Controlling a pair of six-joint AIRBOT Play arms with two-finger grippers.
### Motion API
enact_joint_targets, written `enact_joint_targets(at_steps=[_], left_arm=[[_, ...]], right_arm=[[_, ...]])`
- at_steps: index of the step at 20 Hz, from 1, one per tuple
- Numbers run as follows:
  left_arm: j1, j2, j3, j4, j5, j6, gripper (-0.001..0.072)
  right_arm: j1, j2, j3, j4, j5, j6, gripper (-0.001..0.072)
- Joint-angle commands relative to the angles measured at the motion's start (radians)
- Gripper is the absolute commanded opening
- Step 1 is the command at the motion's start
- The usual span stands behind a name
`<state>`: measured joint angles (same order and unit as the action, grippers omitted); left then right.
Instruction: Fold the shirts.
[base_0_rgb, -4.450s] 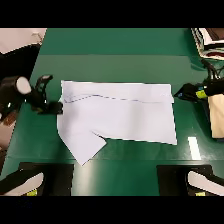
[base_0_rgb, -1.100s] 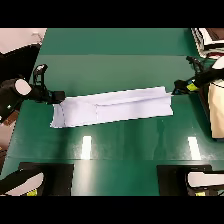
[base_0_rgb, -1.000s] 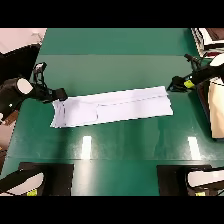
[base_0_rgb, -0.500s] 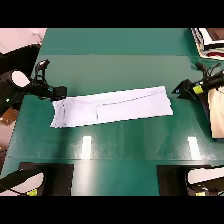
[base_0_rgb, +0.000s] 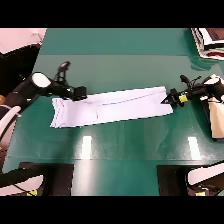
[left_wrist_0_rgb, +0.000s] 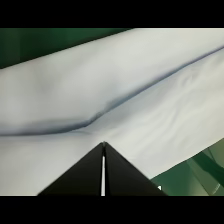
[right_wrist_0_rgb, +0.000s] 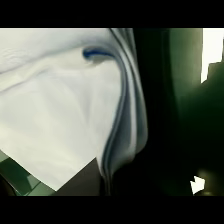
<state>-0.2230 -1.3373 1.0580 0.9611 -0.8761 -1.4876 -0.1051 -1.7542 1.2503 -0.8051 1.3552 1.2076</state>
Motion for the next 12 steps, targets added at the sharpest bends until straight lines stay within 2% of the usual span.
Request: enact_joint_targets(at_steps=[1, 4, 8, 12], left_arm=[[-0.106, -0.12, 0.069, -0.027, 0.043, 0.0, 0.0021], [-0.177, -0.24, 0.187, -0.027, 0.041, -0.006, 0.0021], [-0.253, -0.369, 0.314, -0.027, 0.044, -0.016, 0.0021], [-0.288, -0.449, 0.399, -0.031, 0.046, -0.037, 0.0021]], right_arm=[[0.02, 0.024, 0.035, 0.03, 0.016, -0.031, 0.0016], [0.027, 0.117, 0.148, 0.074, 0.106, 0.013, 0.0015], [0.102, 0.246, 0.302, 0.135, 0.108, 0.079, 0.0015], [0.23, 0.28, 0.434, 0.133, 0.115, 0.122, 0.0015]])
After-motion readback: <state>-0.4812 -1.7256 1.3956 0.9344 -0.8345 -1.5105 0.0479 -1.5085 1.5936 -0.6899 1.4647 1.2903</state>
